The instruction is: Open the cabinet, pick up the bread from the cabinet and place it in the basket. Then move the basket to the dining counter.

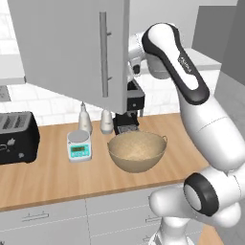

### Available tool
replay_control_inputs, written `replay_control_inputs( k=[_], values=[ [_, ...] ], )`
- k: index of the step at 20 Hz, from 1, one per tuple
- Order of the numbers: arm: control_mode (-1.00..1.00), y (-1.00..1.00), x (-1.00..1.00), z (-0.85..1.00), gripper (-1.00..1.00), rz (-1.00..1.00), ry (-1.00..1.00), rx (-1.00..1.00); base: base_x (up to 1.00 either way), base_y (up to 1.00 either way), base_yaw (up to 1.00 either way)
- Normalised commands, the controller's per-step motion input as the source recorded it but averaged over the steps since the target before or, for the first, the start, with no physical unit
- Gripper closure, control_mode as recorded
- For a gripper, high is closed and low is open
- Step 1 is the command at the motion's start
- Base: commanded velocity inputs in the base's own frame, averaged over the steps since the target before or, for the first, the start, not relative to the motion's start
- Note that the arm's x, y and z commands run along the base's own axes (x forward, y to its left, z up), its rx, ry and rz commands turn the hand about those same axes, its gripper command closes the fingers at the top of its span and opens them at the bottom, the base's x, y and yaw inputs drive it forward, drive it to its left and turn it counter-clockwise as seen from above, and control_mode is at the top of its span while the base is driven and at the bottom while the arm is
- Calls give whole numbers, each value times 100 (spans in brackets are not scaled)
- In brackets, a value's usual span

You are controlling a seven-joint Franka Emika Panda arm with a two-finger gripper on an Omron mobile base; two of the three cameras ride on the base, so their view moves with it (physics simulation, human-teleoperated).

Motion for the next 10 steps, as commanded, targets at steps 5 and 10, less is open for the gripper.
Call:
replay_control_inputs(
  k=[5,10],
  values=[
    [-100,100,-98,0,-100,38,4,2,0,0,0],
    [-100,100,-57,-3,-100,11,-17,0,0,0,0]
  ],
)
